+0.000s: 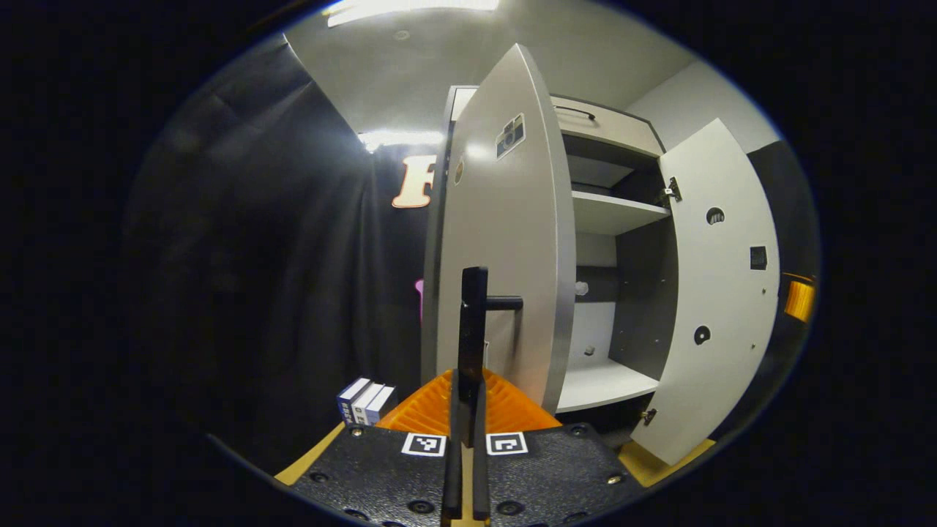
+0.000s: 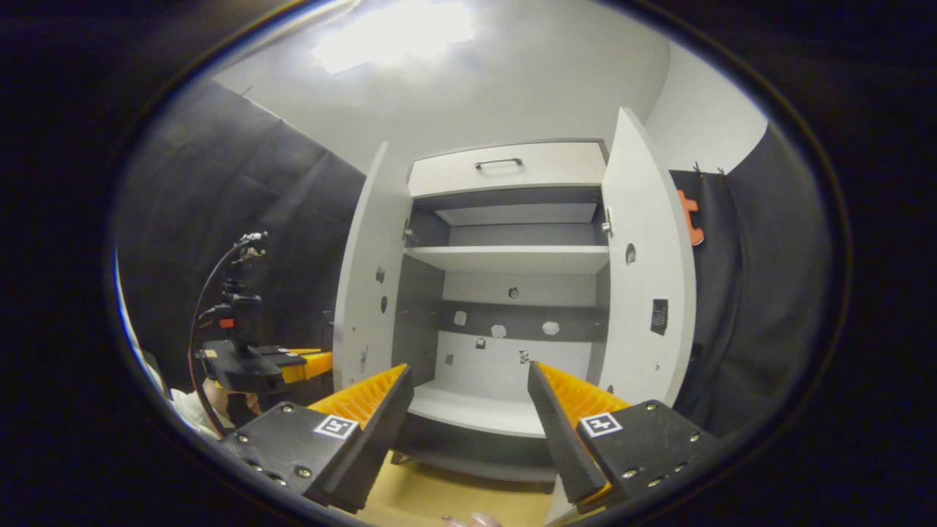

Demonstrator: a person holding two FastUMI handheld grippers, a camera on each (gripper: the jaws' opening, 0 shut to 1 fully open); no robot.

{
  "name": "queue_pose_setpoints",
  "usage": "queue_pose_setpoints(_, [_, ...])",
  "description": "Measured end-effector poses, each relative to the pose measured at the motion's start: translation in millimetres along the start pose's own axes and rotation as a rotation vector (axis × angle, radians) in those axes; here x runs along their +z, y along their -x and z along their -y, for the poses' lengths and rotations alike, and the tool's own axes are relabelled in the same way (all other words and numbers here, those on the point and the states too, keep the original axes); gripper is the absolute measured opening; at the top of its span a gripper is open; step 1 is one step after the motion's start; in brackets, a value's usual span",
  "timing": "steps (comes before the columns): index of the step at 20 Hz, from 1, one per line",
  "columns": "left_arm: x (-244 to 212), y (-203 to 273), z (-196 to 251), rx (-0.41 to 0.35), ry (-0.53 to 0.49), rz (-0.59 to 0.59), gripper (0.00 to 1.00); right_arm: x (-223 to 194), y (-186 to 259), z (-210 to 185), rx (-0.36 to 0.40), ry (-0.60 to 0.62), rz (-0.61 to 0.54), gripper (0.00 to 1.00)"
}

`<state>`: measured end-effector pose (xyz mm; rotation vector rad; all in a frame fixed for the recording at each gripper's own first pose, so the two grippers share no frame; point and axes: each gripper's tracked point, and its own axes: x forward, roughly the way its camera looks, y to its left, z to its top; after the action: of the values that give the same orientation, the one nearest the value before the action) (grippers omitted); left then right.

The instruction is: Open the right door of the double-door shoe cabinet with the right hand, and open the left door with the left hand.

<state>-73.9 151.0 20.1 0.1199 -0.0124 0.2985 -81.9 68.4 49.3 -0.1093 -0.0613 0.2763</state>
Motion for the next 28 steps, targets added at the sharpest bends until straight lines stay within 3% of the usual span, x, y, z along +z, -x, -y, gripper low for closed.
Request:
queue_pose_setpoints(6, [-2,-2,-48,0.025,0.014,-0.008,0.0,0,0,-18,-0.006,0.028,0.0,0.94])
queue_pose_setpoints(9, [-2,-3,-54,-0.009,0.027,-0.008,0.01,1,-2,-18,-0.021,0.037,0.004,0.94])
queue_pose_setpoints(18, [-2,-5,-61,-0.08,-0.021,0.003,0.0,-4,-11,-23,-0.035,0.035,-0.003,0.94])
queue_pose_setpoints(22, [-20,-6,-64,-0.065,-0.028,-0.051,0.02,-10,-15,-19,-0.037,0.036,-0.017,0.94])
queue_pose_setpoints(28, [-13,-7,-60,-0.056,-0.032,-0.022,0.04,-19,-22,-5,-0.035,0.017,-0.038,0.94])
